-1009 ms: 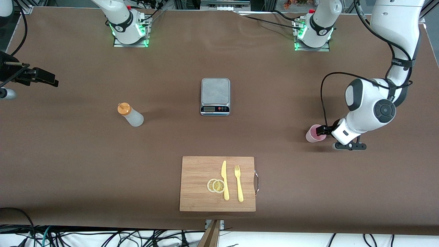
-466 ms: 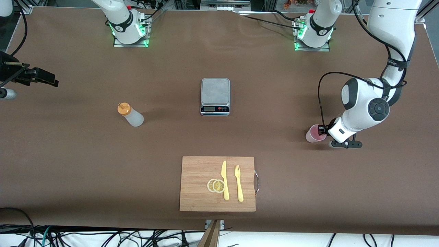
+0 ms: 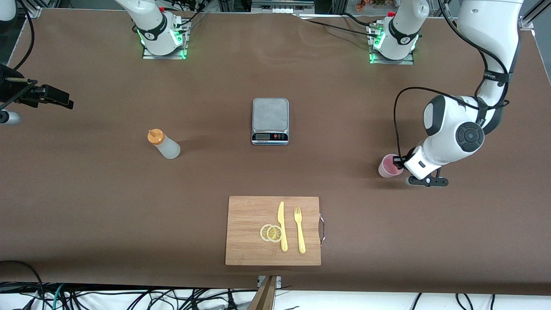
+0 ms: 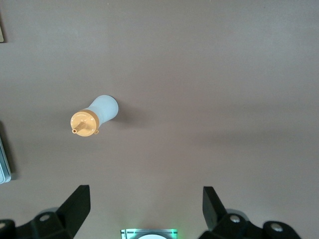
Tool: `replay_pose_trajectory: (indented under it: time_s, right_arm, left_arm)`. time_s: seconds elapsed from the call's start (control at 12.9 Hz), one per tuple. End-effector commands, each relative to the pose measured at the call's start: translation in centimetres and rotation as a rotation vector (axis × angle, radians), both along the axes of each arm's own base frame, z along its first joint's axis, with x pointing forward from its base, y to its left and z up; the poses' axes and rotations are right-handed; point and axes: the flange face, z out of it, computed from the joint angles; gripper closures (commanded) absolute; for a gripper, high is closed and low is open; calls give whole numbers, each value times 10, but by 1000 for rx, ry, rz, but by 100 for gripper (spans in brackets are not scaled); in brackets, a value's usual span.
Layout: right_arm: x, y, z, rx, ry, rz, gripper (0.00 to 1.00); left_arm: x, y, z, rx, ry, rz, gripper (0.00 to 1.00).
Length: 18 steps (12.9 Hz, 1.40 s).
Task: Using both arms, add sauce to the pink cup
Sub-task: 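Lift the pink cup with the left gripper and carry it over the scale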
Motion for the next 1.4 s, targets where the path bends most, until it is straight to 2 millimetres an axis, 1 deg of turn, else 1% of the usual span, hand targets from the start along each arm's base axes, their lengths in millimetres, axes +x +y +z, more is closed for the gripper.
replay_pose_trajectory:
  time_s: [0.0,0.08,0.16,0.31,0.39,0.54,0.62,0.7,0.93,1.01,1.24,1.32]
  right_arm:
    - [-1,0,8,4,-1,-1,0]
    - [-1,0,8,4,-1,-1,0]
    - [-1,1,8,4,-1,1,0]
    - [-1,5,9,3,-3,4,0]
    - [-1,5,9,4,-3,8,0]
    - [-1,5,9,4,-3,7,0]
    - [-1,6,9,3,-3,7,0]
    - [-1,6,9,2,-3,10,0]
    - [-6,10,10,3,22,4,0]
    - [-5,9,10,4,23,10,0]
    - [-5,7,11,6,22,8,0]
    - [-5,7,11,6,22,8,0]
  left_arm:
    - [-4,-73,40,-31,14,12,100]
    - [-11,-108,47,-44,18,8,100]
    - [-23,-143,50,-54,30,28,100]
    - [-49,-209,59,-75,52,89,100]
    - [-67,-239,60,-80,67,93,100]
    - [-102,-293,66,-90,89,110,100]
    - [-117,-312,68,-90,96,123,100]
    - [-130,-327,70,-92,105,122,100]
    - [-161,-358,68,-85,133,171,100]
    - [-169,-366,62,-83,137,197,100]
    - [-197,-382,40,-94,120,263,100]
    - [-201,-382,37,-90,123,269,100]
